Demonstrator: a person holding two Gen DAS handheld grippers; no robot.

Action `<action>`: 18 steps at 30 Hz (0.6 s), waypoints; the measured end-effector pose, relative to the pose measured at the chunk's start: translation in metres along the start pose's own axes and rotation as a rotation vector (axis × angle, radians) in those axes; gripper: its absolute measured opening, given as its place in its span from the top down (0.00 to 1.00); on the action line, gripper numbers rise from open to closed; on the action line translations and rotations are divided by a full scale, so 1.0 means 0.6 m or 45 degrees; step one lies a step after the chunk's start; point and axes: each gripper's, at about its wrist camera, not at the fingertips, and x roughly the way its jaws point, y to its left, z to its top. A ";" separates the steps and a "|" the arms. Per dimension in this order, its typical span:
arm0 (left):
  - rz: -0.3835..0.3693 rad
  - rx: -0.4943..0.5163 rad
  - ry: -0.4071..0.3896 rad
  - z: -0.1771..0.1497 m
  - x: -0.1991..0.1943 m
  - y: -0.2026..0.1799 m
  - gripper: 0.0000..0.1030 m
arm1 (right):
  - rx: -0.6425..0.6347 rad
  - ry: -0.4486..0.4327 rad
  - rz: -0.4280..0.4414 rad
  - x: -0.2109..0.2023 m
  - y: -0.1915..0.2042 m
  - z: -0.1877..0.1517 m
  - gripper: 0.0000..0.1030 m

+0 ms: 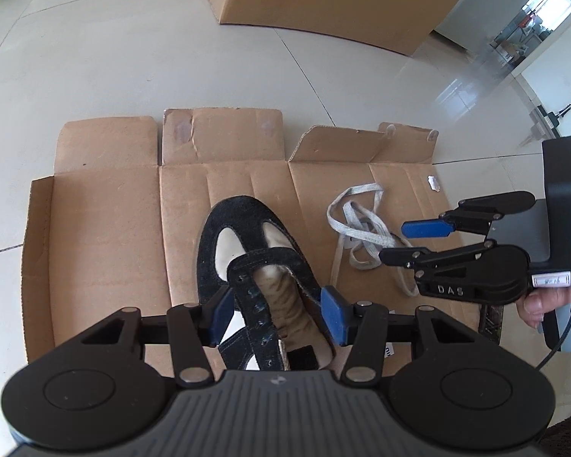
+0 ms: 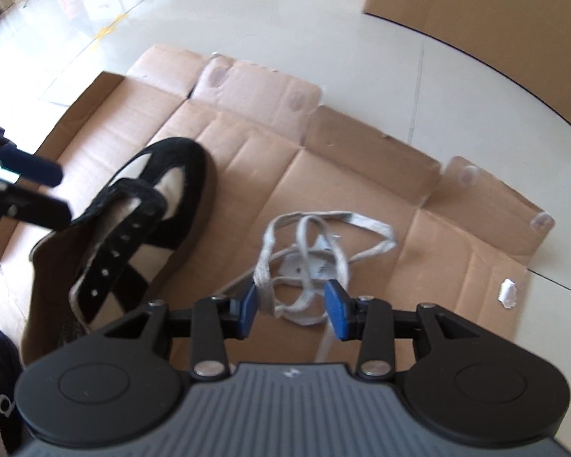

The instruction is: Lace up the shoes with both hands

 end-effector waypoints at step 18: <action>-0.007 -0.004 0.040 0.001 0.011 -0.004 0.50 | -0.153 0.350 -0.082 0.065 -0.017 -0.079 0.36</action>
